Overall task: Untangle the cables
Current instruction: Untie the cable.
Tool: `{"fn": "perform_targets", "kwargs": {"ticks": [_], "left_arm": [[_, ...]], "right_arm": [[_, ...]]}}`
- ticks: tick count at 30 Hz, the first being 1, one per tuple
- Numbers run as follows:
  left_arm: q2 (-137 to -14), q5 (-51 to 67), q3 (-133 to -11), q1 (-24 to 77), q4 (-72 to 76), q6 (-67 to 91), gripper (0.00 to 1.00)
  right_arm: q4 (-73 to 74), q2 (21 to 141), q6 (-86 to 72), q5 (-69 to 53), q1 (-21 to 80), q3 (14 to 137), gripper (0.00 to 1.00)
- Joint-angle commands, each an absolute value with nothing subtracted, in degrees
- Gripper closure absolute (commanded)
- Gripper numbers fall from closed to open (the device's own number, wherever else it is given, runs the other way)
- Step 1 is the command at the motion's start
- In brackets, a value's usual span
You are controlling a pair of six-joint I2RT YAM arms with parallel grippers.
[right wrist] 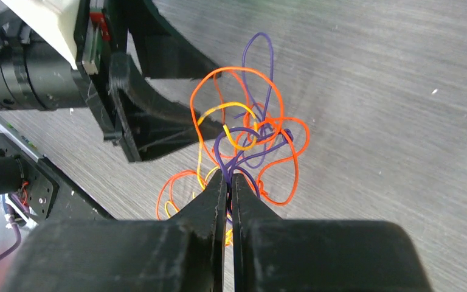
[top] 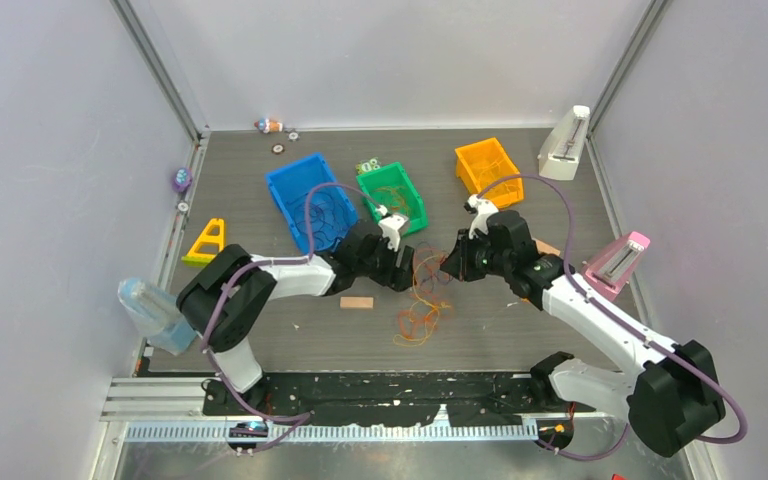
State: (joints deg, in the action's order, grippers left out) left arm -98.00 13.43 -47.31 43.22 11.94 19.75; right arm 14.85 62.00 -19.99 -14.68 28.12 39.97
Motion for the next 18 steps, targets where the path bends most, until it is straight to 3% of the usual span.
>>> {"fn": "perform_targets", "kwargs": {"ticks": [1, 3, 7, 8, 18], "left_arm": [[-102.1, 13.1, -46.3, 43.4, 27.4, 20.4, 0.37], [-103.1, 13.6, -46.1, 43.5, 30.5, 21.3, 0.50], [-101.3, 12.6, -44.0, 43.5, 33.0, 21.8, 0.96], [-100.2, 11.5, -43.3, 43.5, 32.1, 21.7, 1.00], [-82.9, 2.3, -39.9, 42.2, 13.4, 20.1, 1.00]], "right_arm": [[11.0, 62.3, -21.9, -16.8, 28.2, 38.4, 0.95], [10.4, 62.8, -22.4, -17.1, 28.2, 38.0, 0.95], [9.9, 63.0, -23.1, -16.3, 28.1, 36.6, 0.95], [10.1, 62.9, -23.2, -15.8, 28.1, 36.5, 0.95], [19.3, 59.1, -23.8, 5.0, 24.2, 38.3, 0.95]]}}
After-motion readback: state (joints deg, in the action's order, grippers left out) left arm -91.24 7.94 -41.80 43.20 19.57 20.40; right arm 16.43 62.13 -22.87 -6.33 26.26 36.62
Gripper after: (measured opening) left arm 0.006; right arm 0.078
